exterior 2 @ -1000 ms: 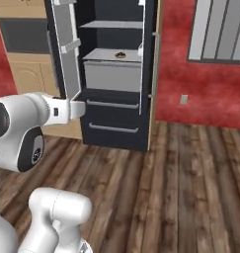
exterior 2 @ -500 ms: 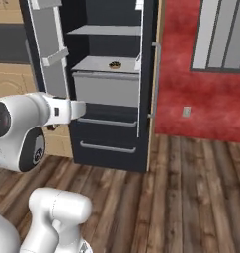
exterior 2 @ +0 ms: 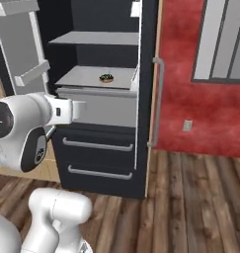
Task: Take the cake and donut from the fridge and place them on the empty tray on the dining counter.
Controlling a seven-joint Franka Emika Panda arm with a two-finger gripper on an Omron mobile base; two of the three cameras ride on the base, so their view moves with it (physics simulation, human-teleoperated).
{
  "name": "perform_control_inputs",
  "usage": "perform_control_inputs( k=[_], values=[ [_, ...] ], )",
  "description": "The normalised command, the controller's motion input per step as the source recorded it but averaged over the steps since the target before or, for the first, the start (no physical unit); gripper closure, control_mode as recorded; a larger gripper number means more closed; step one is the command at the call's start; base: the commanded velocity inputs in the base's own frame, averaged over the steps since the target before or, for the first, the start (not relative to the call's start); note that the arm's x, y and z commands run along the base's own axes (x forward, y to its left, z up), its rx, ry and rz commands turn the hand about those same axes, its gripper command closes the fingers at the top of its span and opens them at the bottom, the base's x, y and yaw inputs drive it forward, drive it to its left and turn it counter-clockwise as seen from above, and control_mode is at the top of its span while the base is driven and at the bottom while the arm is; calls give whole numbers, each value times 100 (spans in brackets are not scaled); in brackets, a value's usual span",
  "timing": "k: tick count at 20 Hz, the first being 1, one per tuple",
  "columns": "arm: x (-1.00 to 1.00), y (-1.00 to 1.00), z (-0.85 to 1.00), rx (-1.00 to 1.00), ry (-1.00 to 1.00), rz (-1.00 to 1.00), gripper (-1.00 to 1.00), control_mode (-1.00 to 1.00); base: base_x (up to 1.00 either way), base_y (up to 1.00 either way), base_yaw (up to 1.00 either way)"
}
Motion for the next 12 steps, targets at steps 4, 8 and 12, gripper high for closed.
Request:
perform_control_inputs(
  k=[4, 8, 12],
  values=[
    [0, 0, 0, 0, 0, 0, -100, 100, 100, 58, -19],
    [0, 0, 0, 0, 0, 0, -100, 100, 100, 55, -19],
    [0, 0, 0, 0, 0, 0, -100, 100, 100, 0, 0]
  ],
)
